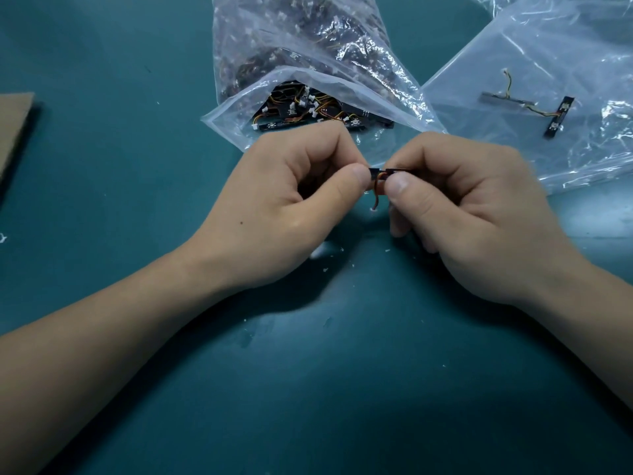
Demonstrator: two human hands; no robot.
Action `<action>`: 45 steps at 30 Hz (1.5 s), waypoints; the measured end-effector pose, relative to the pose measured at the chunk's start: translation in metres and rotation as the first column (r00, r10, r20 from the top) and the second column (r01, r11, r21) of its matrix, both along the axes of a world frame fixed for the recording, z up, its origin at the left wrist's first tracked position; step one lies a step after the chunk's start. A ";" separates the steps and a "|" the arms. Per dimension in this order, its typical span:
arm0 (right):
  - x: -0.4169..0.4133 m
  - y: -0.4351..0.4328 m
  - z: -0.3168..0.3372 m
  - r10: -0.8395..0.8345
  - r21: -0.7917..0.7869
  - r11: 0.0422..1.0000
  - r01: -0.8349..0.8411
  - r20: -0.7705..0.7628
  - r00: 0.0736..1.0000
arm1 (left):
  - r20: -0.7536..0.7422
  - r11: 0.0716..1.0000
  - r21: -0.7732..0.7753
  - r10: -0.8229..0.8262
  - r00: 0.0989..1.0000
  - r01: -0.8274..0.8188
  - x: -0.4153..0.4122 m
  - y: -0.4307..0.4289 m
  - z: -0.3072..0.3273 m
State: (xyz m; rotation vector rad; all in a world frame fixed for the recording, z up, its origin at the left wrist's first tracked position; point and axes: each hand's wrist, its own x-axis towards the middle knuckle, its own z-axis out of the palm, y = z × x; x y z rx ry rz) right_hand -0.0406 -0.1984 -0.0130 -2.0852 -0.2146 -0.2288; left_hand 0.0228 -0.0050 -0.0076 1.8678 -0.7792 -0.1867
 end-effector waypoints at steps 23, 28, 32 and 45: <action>-0.001 0.002 -0.001 -0.107 -0.094 0.989 0.113 0.068 0.992 | 0.037 0.994 0.072 0.075 0.996 -0.078 -0.002 -0.004 -0.002; -0.001 0.003 0.001 -0.074 -0.005 0.997 0.074 -0.004 0.997 | 0.038 0.996 0.036 0.074 0.996 -0.076 -0.002 -0.003 -0.001; 0.000 0.002 -0.001 -0.053 -0.038 0.998 0.052 -0.033 0.998 | 0.023 0.991 0.045 0.123 0.992 -0.124 -0.002 -0.004 -0.004; -0.002 -0.001 -0.002 -0.004 0.035 0.999 0.005 -0.031 1.000 | -0.002 0.996 0.027 0.080 0.997 -0.080 -0.001 -0.004 -0.001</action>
